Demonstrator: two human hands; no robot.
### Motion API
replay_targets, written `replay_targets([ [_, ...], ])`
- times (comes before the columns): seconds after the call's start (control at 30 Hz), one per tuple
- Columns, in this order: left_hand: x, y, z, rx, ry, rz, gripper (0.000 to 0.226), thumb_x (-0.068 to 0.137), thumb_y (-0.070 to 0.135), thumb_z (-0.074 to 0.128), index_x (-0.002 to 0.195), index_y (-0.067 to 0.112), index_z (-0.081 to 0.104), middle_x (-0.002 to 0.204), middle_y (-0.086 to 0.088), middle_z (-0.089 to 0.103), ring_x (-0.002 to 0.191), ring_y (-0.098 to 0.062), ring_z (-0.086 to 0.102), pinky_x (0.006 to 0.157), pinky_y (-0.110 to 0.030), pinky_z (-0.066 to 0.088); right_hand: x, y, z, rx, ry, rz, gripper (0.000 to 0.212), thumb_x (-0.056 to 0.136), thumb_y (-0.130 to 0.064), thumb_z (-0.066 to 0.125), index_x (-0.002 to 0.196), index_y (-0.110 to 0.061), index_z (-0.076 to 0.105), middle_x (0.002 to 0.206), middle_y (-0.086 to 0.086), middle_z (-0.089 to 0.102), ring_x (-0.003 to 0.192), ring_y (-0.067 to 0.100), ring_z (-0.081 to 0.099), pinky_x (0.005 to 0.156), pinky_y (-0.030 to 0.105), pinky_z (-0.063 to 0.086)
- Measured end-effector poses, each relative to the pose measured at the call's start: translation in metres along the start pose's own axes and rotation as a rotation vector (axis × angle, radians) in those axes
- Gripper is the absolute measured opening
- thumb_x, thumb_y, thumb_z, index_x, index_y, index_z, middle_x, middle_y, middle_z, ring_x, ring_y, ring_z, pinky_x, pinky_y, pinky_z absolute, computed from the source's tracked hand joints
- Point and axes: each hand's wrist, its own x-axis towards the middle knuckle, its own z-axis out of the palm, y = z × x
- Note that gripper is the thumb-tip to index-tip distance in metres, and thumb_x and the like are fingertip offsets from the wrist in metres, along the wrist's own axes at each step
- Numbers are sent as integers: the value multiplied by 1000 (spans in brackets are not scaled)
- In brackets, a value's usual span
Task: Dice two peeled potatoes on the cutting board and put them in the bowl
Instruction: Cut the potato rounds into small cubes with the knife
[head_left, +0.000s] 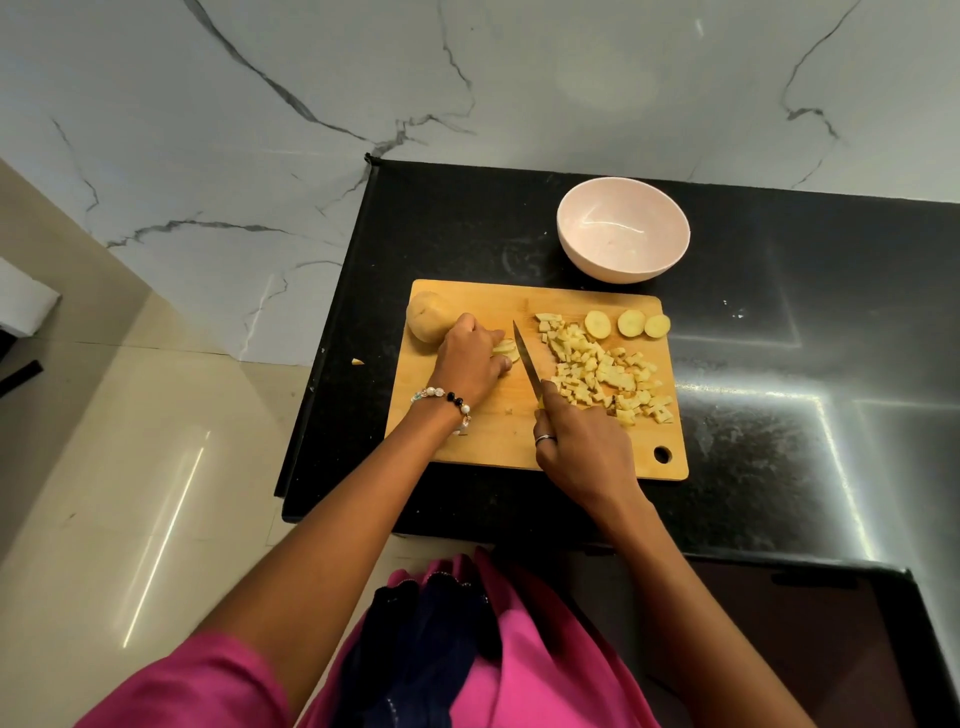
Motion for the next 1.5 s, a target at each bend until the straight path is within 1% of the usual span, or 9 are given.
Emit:
replay_targets([
  [0.1, -1, 4, 3, 54, 2, -1, 50, 90, 24, 62, 136, 9, 49, 118, -8, 47, 109, -21, 48, 93, -29, 43, 0, -4, 1, -11, -6, -3, 50, 99, -32, 32, 148, -24, 25, 91, 15, 64, 83, 36, 60, 58, 33, 34],
  [0.23, -4, 3, 6, 29, 14, -28, 60, 84, 26, 69, 137, 10, 47, 117, -8, 48, 110, -23, 48, 95, -32, 43, 0, -5, 4, -72, -20, 10, 53, 99, -31, 32, 149, -22, 20, 92, 15, 63, 82, 36, 60, 58, 33, 36],
  [0.43, -5, -1, 5, -34, 91, -51, 47, 84, 22, 69, 128, 10, 57, 117, -8, 49, 111, -24, 47, 95, -32, 43, 0, -2, 0, -77, -12, 19, 53, 99, -30, 32, 150, -22, 19, 89, 14, 63, 81, 35, 60, 60, 35, 40],
  [0.57, -4, 1, 1, -8, 57, 11, 56, 81, 27, 72, 133, 15, 53, 117, -6, 48, 111, -21, 44, 95, -29, 42, 1, -2, 0, -45, 0, 22, 52, 100, -32, 32, 149, -23, 21, 90, 15, 64, 82, 35, 60, 63, 37, 44],
  [0.67, -3, 3, -1, 61, 28, 73, 50, 85, 27, 68, 132, 19, 55, 116, -3, 48, 110, -19, 43, 92, -24, 36, 2, -2, 0, -48, 3, 34, 51, 100, -31, 32, 149, -23, 22, 90, 15, 64, 82, 36, 61, 64, 37, 44],
  [0.8, -3, 0, -1, 107, 28, 129, 44, 89, 29, 62, 130, 14, 56, 117, -3, 51, 111, -19, 44, 93, -25, 37, 2, -2, -1, -39, 0, 29, 51, 100, -31, 31, 149, -22, 23, 92, 16, 65, 83, 36, 61, 64, 37, 45],
  [0.97, -5, -3, 0, 118, 70, 172, 43, 89, 28, 61, 128, 10, 57, 119, -5, 55, 110, -20, 47, 93, -26, 39, 3, -3, -1, -24, 4, 14, 50, 100, -32, 32, 149, -22, 25, 91, 16, 65, 83, 36, 61, 63, 36, 43],
  [1.23, 0, -6, -3, 90, 23, 160, 44, 87, 25, 65, 128, 10, 58, 119, -4, 53, 110, -19, 46, 95, -25, 36, 9, -8, 7, -91, -39, -15, 54, 99, -29, 32, 150, -20, 19, 87, 15, 64, 78, 35, 59, 60, 34, 40],
  [1.5, 0, -10, 3, 15, 74, 128, 42, 84, 23, 68, 123, 8, 61, 113, -6, 58, 107, -21, 48, 91, -25, 38, 11, -11, 11, -133, -21, 5, 55, 99, -30, 30, 151, -22, 14, 87, 14, 62, 79, 35, 60, 59, 34, 39],
])
